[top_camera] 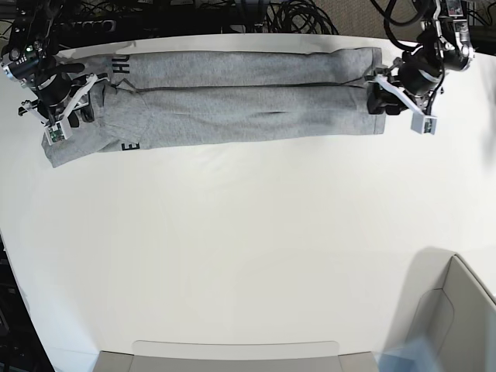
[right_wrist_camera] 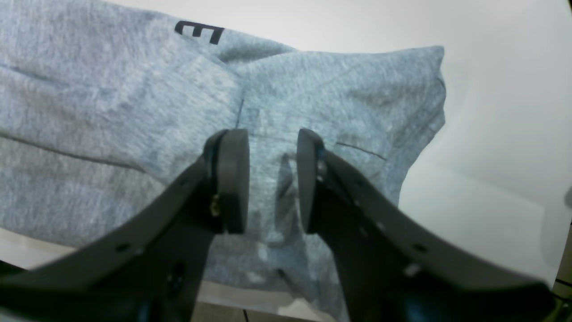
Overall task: Fold the T-shirt properly
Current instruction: 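Fold the hem edge up over the shirt toward the collar with both grippers, then grasp the strip end with the left gripper and drag it toward the right gripper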
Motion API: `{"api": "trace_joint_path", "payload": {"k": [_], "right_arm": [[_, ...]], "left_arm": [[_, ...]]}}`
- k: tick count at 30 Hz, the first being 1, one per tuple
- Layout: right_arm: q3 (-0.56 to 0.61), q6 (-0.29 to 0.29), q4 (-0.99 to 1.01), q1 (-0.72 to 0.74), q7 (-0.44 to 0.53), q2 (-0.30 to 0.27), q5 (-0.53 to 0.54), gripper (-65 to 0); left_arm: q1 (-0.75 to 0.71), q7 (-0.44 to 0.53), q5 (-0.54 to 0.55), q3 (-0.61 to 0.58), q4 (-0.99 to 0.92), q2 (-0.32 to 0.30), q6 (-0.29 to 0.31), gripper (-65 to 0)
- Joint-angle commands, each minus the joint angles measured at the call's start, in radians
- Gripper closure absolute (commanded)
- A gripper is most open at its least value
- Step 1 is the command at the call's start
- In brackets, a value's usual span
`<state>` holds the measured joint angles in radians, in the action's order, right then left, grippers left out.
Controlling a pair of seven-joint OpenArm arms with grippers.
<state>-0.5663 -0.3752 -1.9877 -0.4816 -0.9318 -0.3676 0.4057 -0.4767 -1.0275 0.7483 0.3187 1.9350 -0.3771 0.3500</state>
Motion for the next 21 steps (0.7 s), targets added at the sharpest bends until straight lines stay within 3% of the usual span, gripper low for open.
{"api": "trace_joint_path", "payload": {"k": [1,9,17,21], "right_arm": [[-0.007,-0.003,-0.008,0.004,0.018,-0.014,0.009,-17.3],[-0.005,-0.003,0.031,0.022,0.018,-0.017,0.009,-17.1],[-0.005,-0.003,0.032,0.025,0.018,-0.023,0.005,-17.1],[-0.005,-0.003,0.038,0.027,0.018,-0.023,0.005,-17.1]], "left_arm": [[0.013,0.011,0.014,0.012,0.001,-0.016,0.008,-25.9],[0.080,-0.029,0.175,0.018,-0.177,-0.047,0.010,-25.9],[0.091,-0.030,0.178,0.010,-0.311,-0.056,0.013,-25.9],[0.091,-0.040,0.178,-0.005,-0.357,-0.055,0.142,-25.7]]}}
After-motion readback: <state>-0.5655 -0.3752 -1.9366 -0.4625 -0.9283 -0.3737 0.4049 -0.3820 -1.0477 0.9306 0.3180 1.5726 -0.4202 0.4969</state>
